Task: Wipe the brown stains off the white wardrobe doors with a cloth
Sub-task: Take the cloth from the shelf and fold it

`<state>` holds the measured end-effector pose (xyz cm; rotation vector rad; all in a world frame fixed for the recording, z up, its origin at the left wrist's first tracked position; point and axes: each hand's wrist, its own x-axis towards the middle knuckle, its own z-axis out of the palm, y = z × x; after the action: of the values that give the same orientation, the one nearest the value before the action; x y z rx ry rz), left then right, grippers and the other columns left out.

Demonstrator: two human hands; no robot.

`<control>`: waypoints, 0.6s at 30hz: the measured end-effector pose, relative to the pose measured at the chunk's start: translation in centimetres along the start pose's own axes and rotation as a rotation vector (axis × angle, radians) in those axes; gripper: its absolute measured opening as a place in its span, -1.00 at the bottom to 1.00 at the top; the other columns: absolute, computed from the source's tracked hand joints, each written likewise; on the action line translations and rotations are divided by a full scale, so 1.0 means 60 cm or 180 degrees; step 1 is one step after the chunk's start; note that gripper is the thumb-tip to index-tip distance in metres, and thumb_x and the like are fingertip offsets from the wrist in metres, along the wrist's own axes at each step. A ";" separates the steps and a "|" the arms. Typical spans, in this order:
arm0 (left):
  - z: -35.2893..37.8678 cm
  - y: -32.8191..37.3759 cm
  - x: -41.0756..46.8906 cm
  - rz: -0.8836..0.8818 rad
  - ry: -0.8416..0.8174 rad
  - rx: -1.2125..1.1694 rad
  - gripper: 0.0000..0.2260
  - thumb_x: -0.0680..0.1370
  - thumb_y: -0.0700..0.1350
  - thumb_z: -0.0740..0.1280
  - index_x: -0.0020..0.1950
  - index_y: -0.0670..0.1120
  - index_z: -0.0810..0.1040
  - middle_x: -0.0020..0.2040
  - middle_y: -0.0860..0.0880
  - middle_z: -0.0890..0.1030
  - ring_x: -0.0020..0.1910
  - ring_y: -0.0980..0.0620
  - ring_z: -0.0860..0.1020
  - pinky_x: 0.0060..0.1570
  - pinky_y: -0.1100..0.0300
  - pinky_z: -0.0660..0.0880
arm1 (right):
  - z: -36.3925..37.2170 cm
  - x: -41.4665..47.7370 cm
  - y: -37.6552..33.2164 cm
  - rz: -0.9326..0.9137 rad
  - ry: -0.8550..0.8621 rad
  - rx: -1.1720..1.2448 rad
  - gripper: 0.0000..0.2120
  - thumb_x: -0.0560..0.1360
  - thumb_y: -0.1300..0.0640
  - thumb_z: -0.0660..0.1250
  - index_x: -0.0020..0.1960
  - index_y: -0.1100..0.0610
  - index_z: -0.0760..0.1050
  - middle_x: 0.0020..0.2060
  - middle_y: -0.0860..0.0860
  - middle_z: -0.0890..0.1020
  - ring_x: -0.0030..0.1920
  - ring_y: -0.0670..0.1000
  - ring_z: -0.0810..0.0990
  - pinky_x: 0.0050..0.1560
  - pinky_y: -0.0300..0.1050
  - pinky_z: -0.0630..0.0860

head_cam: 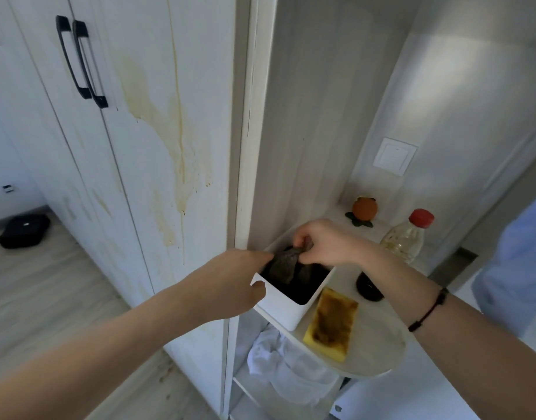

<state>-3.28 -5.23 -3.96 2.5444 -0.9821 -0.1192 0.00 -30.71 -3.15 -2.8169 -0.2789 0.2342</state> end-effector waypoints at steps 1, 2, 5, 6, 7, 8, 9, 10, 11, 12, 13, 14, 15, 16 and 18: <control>0.003 0.004 0.000 0.0030 0.0051 -0.0013 -0.68 0.58 -0.02 0.26 0.34 0.10 0.48 -0.02 0.12 0.62 -0.17 0.19 0.52 -0.23 0.40 0.41 | -0.015 -0.009 -0.001 -0.0013 0.0102 0.0087 -0.85 0.35 0.10 0.48 -0.20 -0.11 0.54 -0.22 -0.14 0.61 -0.18 -0.13 0.59 -0.20 -0.15 0.54; 0.006 0.009 0.001 0.0043 0.0087 -0.0071 -0.71 0.58 -0.01 0.27 0.31 0.09 0.48 -0.03 0.11 0.62 -0.20 0.20 0.52 -0.25 0.39 0.43 | -0.029 -0.016 -0.004 -0.0015 0.0221 0.0149 -0.85 0.34 0.08 0.48 -0.22 -0.12 0.54 -0.22 -0.14 0.61 -0.17 -0.13 0.60 -0.18 -0.13 0.56; 0.008 0.017 0.016 0.0002 0.0201 -0.0448 -0.67 0.56 0.02 0.29 0.32 0.11 0.39 0.03 0.05 0.63 -0.08 0.12 0.59 -0.06 0.12 0.59 | -0.071 -0.032 -0.011 0.0058 0.0664 0.0683 -0.92 0.34 0.10 0.46 -0.21 -0.03 0.58 -0.28 -0.08 0.65 -0.27 -0.11 0.66 -0.25 -0.09 0.62; 0.008 0.020 0.021 -0.0029 0.0221 -0.0577 -0.63 0.55 0.04 0.30 0.35 0.10 0.34 0.08 0.01 0.62 0.00 0.05 0.61 0.00 0.03 0.60 | -0.082 -0.037 -0.012 0.0083 0.0825 0.0930 -0.93 0.35 0.14 0.45 -0.19 0.02 0.58 -0.29 -0.06 0.65 -0.30 -0.07 0.68 -0.29 -0.09 0.63; 0.007 0.023 0.028 -0.0048 0.0247 -0.0652 -0.57 0.55 0.05 0.31 0.38 0.08 0.29 0.12 -0.03 0.61 0.05 0.00 0.61 0.04 -0.04 0.60 | -0.095 -0.040 -0.014 0.0085 0.0980 0.1136 -0.94 0.37 0.18 0.44 -0.19 0.07 0.58 -0.30 -0.03 0.65 -0.31 -0.02 0.69 -0.31 -0.09 0.64; 0.009 0.026 0.033 -0.0051 0.0281 -0.0653 -0.52 0.55 0.06 0.31 0.43 0.05 0.25 0.14 -0.06 0.60 0.07 -0.04 0.61 0.04 -0.08 0.59 | -0.103 -0.045 -0.016 0.0074 0.1109 0.1296 -0.95 0.37 0.21 0.43 -0.19 0.11 0.57 -0.30 0.00 0.64 -0.29 0.02 0.70 -0.32 -0.09 0.64; 0.010 0.030 0.041 -0.0024 0.0368 -0.0595 -0.47 0.55 0.05 0.32 0.46 0.02 0.21 0.15 -0.08 0.60 0.07 -0.06 0.61 0.03 -0.09 0.59 | -0.113 -0.048 -0.019 0.0058 0.1217 0.1429 -0.95 0.37 0.23 0.41 -0.20 0.12 0.56 -0.30 0.03 0.64 -0.28 0.02 0.70 -0.34 -0.12 0.63; 0.010 0.034 0.048 0.0009 0.0467 -0.0543 -0.45 0.56 0.05 0.33 0.48 -0.01 0.20 0.14 -0.08 0.60 0.06 -0.06 0.61 0.02 -0.08 0.59 | -0.120 -0.053 -0.023 0.0044 0.1297 0.1541 -0.95 0.37 0.24 0.40 -0.21 0.13 0.56 -0.30 0.04 0.64 -0.28 0.00 0.69 -0.37 -0.19 0.59; 0.011 0.038 0.055 0.0033 0.0559 -0.0559 -0.45 0.56 0.04 0.34 0.47 -0.04 0.21 0.13 -0.08 0.61 0.06 -0.05 0.62 0.01 -0.06 0.59 | -0.125 -0.056 -0.028 0.0034 0.1357 0.1638 -0.95 0.37 0.25 0.39 -0.22 0.12 0.56 -0.31 0.03 0.64 -0.30 -0.03 0.69 -0.40 -0.25 0.55; 0.011 0.040 0.060 0.0034 0.0619 -0.0635 -0.47 0.56 0.04 0.34 0.45 -0.06 0.23 0.12 -0.07 0.61 0.05 -0.05 0.62 0.00 -0.05 0.59 | -0.124 -0.057 -0.033 0.0026 0.1402 0.1707 -0.94 0.38 0.26 0.38 -0.22 0.13 0.55 -0.32 0.03 0.64 -0.31 -0.04 0.68 -0.41 -0.27 0.53; 0.010 0.048 0.069 0.0052 0.0682 -0.0710 -0.48 0.56 0.04 0.35 0.44 -0.07 0.25 0.11 -0.07 0.62 0.04 -0.05 0.62 0.00 -0.04 0.59 | -0.128 -0.060 -0.035 0.0015 0.1478 0.1734 -0.94 0.37 0.26 0.38 -0.22 0.13 0.55 -0.32 0.04 0.64 -0.30 -0.01 0.68 -0.41 -0.22 0.54; 0.009 0.051 0.073 0.0038 0.0741 -0.0766 -0.49 0.56 0.03 0.36 0.43 -0.07 0.26 0.11 -0.07 0.63 0.04 -0.06 0.63 0.00 -0.03 0.59 | -0.124 -0.059 -0.038 0.0001 0.1531 0.1761 -0.95 0.37 0.26 0.38 -0.22 0.13 0.55 -0.30 0.07 0.64 -0.27 0.04 0.68 -0.38 -0.12 0.59; 0.007 0.054 0.079 0.0028 0.0808 -0.0815 -0.51 0.57 0.03 0.36 0.41 -0.07 0.27 0.11 -0.06 0.63 0.06 -0.07 0.63 0.00 -0.03 0.59 | -0.121 -0.058 -0.040 0.0001 0.1590 0.1800 -0.96 0.36 0.25 0.38 -0.21 0.13 0.55 -0.27 0.11 0.64 -0.23 0.12 0.68 -0.32 0.01 0.65; 0.005 0.057 0.083 0.0022 0.0883 -0.0879 -0.52 0.57 0.02 0.36 0.40 -0.07 0.28 0.13 -0.06 0.64 0.07 -0.08 0.63 0.01 -0.03 0.59 | -0.116 -0.057 -0.041 0.0004 0.1641 0.1844 -0.96 0.35 0.23 0.38 -0.21 0.13 0.54 -0.24 0.14 0.65 -0.18 0.16 0.67 -0.25 0.09 0.67; 0.000 0.063 0.088 0.0006 0.1056 -0.1022 -0.56 0.59 0.04 0.34 0.39 -0.06 0.32 0.15 -0.03 0.64 0.04 -0.06 0.65 -0.01 -0.01 0.60 | -0.105 -0.056 -0.037 0.0054 0.1680 0.1971 -0.95 0.32 0.18 0.39 -0.22 0.09 0.55 -0.22 0.14 0.65 -0.15 0.16 0.67 -0.20 0.11 0.69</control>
<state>-1.67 -11.24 -2.07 2.1796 -0.7663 0.1327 -2.46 -31.10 3.90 -2.1613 -0.0444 -0.3606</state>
